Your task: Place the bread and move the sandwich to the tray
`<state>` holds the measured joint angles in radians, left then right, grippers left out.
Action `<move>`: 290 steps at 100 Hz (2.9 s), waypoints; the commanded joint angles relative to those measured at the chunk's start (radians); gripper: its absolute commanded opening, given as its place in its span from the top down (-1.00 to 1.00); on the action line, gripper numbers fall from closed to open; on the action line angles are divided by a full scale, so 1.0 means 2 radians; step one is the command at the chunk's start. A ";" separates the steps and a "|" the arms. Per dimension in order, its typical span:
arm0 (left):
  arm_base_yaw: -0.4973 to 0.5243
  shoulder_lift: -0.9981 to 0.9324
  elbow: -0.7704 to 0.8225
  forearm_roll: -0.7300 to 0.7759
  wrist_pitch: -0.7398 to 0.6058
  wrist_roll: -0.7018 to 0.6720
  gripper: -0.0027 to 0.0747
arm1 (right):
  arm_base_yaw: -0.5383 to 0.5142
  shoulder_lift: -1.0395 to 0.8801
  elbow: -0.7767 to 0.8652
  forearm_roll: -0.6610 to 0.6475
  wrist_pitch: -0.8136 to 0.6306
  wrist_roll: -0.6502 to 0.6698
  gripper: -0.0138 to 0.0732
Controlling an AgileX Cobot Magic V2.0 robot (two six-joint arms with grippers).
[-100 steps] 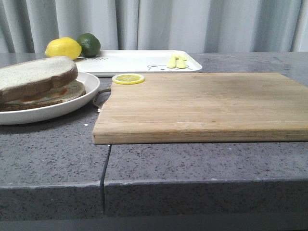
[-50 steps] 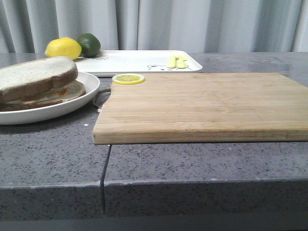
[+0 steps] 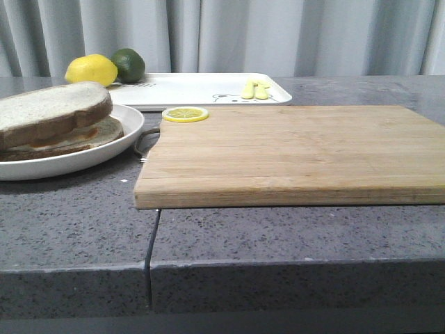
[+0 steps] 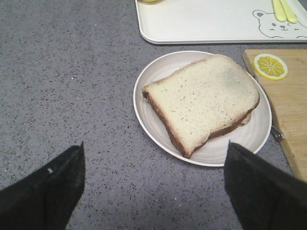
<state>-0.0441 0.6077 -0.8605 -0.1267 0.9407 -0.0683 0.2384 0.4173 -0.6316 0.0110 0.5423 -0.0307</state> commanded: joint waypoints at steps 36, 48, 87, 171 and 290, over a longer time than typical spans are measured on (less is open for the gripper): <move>-0.003 0.005 -0.017 -0.006 -0.031 0.000 -0.50 | -0.003 -0.039 0.048 -0.012 -0.029 0.001 -0.29; -0.003 0.005 -0.017 -0.006 -0.031 0.000 -0.50 | -0.003 -0.039 0.048 -0.012 -0.029 0.001 -0.29; -0.003 0.005 -0.017 -0.006 -0.031 0.000 -0.50 | -0.003 -0.039 0.048 -0.012 -0.029 0.001 -0.29; -0.003 0.005 -0.017 -0.006 -0.038 0.000 -0.50 | -0.003 -0.039 0.048 -0.012 -0.028 0.001 -0.29; -0.003 0.227 -0.016 0.036 -0.108 -0.083 -0.50 | -0.003 -0.039 0.048 -0.012 -0.028 0.001 -0.29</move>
<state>-0.0441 1.0644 -0.8605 -0.0579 0.7865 -0.2234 0.2384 0.3358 -0.5101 0.0000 0.5570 -0.0284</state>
